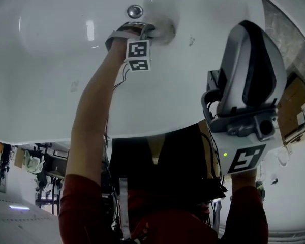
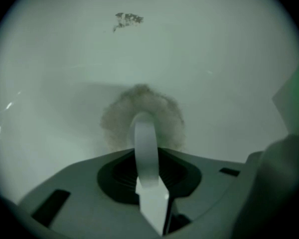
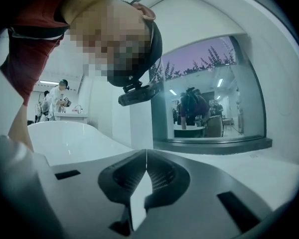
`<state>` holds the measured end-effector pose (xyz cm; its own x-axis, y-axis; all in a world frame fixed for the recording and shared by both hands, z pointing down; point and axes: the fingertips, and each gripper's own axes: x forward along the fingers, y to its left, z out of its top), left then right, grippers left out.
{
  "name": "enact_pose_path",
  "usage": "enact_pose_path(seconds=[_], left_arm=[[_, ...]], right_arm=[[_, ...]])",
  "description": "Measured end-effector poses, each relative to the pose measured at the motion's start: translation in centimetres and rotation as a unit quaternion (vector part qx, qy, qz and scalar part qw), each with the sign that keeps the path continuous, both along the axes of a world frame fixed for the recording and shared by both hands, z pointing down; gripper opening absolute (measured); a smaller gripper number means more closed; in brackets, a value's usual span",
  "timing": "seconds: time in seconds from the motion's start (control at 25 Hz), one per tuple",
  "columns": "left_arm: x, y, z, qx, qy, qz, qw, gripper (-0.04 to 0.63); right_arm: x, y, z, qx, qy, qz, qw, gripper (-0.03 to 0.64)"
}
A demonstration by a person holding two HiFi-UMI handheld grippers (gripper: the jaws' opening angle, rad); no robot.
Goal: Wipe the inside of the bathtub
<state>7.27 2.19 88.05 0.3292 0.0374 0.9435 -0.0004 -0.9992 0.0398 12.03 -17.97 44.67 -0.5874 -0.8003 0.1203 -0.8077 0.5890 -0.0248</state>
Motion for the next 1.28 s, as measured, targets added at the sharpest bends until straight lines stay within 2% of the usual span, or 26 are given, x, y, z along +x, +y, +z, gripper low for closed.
enact_pose_path(seconds=[0.2,0.4,0.52,0.64,0.8,1.0,1.12,1.28], left_arm=[[0.0,0.7,-1.7,0.008,0.022,0.006,0.9997,0.094],[2.1,-0.1,-8.6,0.047,0.079,0.027,0.9954,0.094],[3.8,0.0,-14.7,0.078,0.129,0.054,0.9872,0.094],[5.2,1.4,-21.0,0.1,0.174,0.105,0.974,0.094],[6.4,4.2,-27.8,0.098,0.215,0.166,0.9575,0.094],[7.7,7.9,-32.2,0.046,0.221,0.224,0.9481,0.094],[8.2,8.7,-31.3,0.042,0.21,0.242,0.9463,0.094],[9.0,8.9,-29.8,0.038,0.205,0.238,0.9486,0.094]], right_arm=[[0.0,0.5,0.3,0.005,0.015,0.013,1.0,0.012],[0.2,1.0,-1.5,0.016,0.02,0.033,0.999,0.012],[0.8,1.5,-3.8,0.03,0.024,0.046,0.998,0.012],[2.2,2.1,-6.6,0.044,0.031,0.066,0.996,0.012],[3.8,3.2,-10.5,0.064,0.041,0.097,0.992,0.012],[5.8,5.0,-13.9,0.077,0.045,0.126,0.988,0.012],[6.6,5.4,-14.0,0.077,0.043,0.136,0.987,0.012],[7.4,5.8,-12.4,0.071,0.041,0.132,0.988,0.012]])
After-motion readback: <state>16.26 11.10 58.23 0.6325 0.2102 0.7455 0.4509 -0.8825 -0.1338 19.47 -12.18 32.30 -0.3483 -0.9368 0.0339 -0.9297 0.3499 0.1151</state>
